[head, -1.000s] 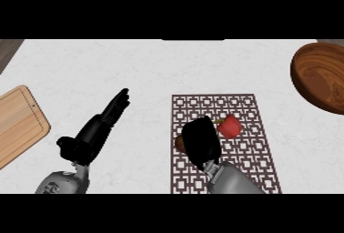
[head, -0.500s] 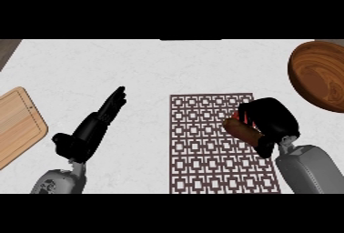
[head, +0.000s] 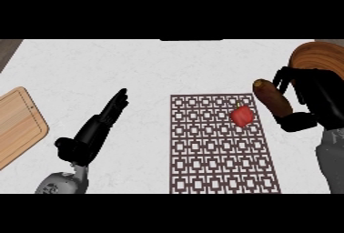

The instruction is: Pick the sweet potato from the placemat and place it in the bowl

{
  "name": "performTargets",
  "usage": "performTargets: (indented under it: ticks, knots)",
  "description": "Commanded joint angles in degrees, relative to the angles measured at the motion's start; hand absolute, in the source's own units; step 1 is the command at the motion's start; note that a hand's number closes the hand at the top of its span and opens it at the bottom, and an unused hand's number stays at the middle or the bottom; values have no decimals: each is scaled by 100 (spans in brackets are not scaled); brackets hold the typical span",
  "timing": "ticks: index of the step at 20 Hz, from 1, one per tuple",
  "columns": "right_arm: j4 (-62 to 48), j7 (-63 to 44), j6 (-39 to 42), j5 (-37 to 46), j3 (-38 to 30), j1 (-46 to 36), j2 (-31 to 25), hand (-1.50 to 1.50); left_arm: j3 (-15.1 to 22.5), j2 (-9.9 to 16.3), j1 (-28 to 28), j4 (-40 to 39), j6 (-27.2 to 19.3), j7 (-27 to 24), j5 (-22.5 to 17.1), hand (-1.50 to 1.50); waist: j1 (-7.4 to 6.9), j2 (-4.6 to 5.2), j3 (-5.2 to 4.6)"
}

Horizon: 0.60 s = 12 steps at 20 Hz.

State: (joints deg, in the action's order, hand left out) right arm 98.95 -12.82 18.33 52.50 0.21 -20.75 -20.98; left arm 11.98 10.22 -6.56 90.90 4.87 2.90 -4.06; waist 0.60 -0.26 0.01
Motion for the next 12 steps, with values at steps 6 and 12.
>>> performTargets:
  ticks: [6,12]
  knots:
    - [44,-334,-29,-1201,-1557,-724,47,150,188,-226,-11,70,-65,135,232,0,-58,23,-2]
    - [-1698,444,-628,-461,-1629,-1152,-754,150,-105,-143,-127,22,143,113,104,0,-125,45,0]
